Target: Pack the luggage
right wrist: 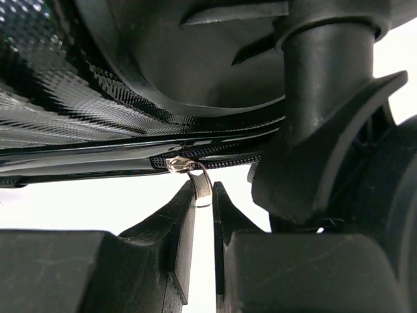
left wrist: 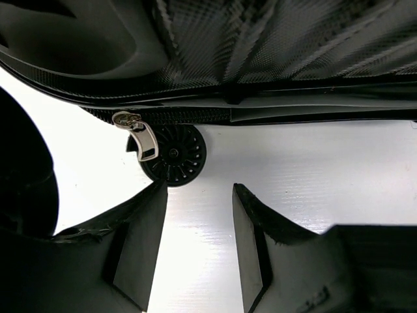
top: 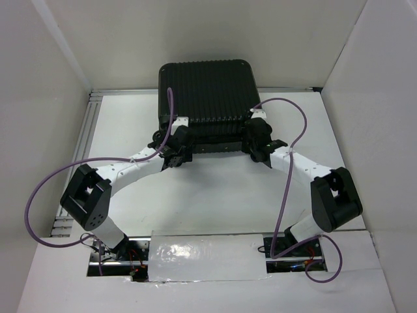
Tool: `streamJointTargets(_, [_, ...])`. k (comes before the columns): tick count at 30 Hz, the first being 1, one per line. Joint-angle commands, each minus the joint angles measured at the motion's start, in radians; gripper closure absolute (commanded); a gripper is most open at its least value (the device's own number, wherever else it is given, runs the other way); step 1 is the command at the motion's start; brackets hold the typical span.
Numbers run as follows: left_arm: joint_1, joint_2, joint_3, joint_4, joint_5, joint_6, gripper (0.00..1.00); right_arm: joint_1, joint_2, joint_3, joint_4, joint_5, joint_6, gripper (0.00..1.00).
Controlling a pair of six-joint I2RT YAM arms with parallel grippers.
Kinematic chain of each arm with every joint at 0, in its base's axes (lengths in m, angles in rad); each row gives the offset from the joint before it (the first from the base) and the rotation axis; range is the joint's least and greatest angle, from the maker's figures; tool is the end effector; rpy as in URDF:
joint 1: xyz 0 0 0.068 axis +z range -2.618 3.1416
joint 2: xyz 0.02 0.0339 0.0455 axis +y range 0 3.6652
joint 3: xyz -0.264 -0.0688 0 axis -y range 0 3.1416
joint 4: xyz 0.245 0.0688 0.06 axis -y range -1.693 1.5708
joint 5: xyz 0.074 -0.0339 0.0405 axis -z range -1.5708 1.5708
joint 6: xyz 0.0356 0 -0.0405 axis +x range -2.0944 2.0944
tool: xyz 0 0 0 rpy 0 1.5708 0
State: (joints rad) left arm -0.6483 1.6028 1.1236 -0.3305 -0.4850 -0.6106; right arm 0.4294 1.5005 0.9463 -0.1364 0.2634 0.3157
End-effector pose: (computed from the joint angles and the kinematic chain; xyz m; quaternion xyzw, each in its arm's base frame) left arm 0.2860 -0.1959 0.2413 -0.0722 0.9028 -0.0320 0.4227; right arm 0.2993 0.1268 0.2299 0.0049 0.8986 0.0431 0.4366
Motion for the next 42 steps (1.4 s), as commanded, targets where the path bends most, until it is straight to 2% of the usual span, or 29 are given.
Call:
streamJointTargets(1, [0.049, -0.030, -0.021, -0.050, -0.060, -0.044, 0.43, -0.030, -0.025, -0.001, -0.029, 0.065, -0.029, 1.00])
streamJointTargets(3, [0.049, -0.030, -0.021, -0.050, -0.060, -0.044, 0.43, -0.040, -0.034, -0.012, 0.006, 0.015, -0.039, 0.98])
streamJointTargets(9, [0.049, -0.030, -0.012, -0.050, -0.050, -0.035, 0.43, -0.058, 0.004, 0.000, 0.029, -0.061, -0.059, 0.79])
streamJointTargets(11, [0.049, -0.030, -0.002, -0.050, -0.050, -0.035, 0.43, -0.070, 0.016, 0.011, 0.018, -0.061, -0.059, 0.67])
streamJointTargets(15, [0.049, -0.030, -0.002, -0.041, -0.050, -0.026, 0.43, -0.090, 0.026, 0.011, 0.027, -0.095, -0.069, 0.49])
streamJointTargets(21, [0.049, -0.030, -0.002, -0.041, -0.050, -0.017, 0.43, -0.110, 0.053, 0.020, 0.038, -0.118, -0.069, 0.47])
streamJointTargets(26, [0.049, -0.030, -0.002, -0.032, -0.050, -0.017, 0.43, -0.110, 0.072, 0.020, 0.038, -0.127, -0.049, 0.62])
streamJointTargets(29, [0.049, -0.040, -0.011, -0.031, -0.050, -0.017, 0.43, -0.110, 0.072, 0.020, 0.038, -0.127, -0.049, 0.80])
streamJointTargets(30, [0.058, -0.040, -0.011, -0.031, -0.050, -0.017, 0.43, -0.110, 0.072, 0.020, 0.038, -0.127, -0.049, 0.90])
streamJointTargets(32, [0.058, -0.040, -0.012, -0.031, -0.050, -0.017, 0.43, -0.110, 0.060, 0.020, 0.038, -0.118, -0.049, 1.00])
streamJointTargets(35, [0.058, -0.060, -0.021, -0.031, -0.050, -0.026, 0.43, -0.110, 0.047, 0.029, 0.029, -0.107, -0.049, 1.00])
streamJointTargets(42, [0.076, -0.069, -0.021, -0.031, -0.038, -0.035, 0.40, -0.089, 0.007, 0.039, -0.026, 0.074, -0.099, 1.00])
